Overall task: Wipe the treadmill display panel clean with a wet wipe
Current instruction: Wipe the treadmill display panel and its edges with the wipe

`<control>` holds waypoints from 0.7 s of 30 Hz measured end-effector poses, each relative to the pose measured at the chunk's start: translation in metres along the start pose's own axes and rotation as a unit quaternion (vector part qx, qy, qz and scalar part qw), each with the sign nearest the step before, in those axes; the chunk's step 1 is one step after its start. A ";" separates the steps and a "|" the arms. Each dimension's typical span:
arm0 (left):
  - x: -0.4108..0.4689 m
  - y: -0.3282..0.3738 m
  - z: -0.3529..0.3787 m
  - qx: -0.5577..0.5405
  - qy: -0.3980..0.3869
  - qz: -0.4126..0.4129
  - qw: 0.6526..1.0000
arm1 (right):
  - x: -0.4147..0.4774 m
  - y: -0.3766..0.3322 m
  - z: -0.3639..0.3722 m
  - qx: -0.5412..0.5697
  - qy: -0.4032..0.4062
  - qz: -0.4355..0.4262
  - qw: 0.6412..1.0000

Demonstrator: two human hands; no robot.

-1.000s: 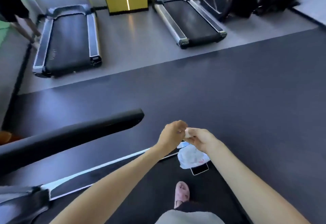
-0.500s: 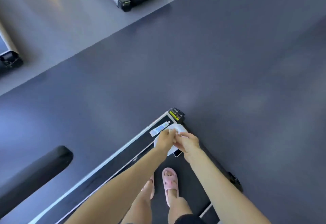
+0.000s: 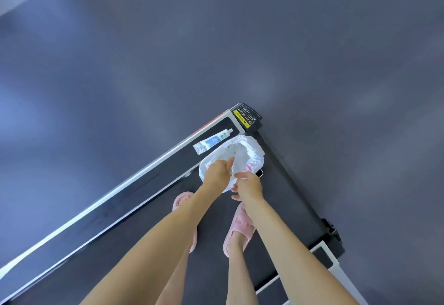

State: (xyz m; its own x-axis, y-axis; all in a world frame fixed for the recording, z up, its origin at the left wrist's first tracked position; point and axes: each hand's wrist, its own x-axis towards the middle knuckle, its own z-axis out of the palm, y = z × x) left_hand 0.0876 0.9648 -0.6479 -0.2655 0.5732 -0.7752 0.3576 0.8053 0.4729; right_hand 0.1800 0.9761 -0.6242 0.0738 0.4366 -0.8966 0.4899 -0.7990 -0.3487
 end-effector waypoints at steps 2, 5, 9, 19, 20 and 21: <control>0.023 -0.013 0.019 0.060 0.002 0.010 0.998 | 0.027 0.013 0.001 -0.007 -0.001 0.008 1.000; 0.045 -0.028 0.042 0.018 0.030 -0.051 0.998 | 0.059 0.031 0.004 -0.016 -0.005 0.024 1.000; 0.063 -0.034 0.068 0.036 0.036 -0.064 0.997 | 0.087 0.051 0.006 -0.016 -0.008 0.043 0.999; 0.091 -0.033 0.084 -0.079 0.093 -0.119 0.985 | 0.115 0.065 0.013 -0.008 -0.013 0.029 0.999; 0.093 -0.035 0.085 -0.052 0.069 -0.129 0.988 | 0.116 0.066 0.014 -0.005 -0.014 0.029 0.999; 0.094 -0.033 0.084 -0.060 0.070 -0.131 0.987 | 0.115 0.065 0.015 -0.006 -0.017 0.034 0.999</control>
State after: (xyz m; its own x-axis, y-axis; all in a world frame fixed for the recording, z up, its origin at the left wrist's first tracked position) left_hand 0.1266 0.9792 -0.7714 -0.4591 0.3523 -0.8156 0.1544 0.9357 0.3173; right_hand 0.2079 0.9684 -0.7544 0.0782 0.3678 -0.9266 0.4950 -0.8211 -0.2841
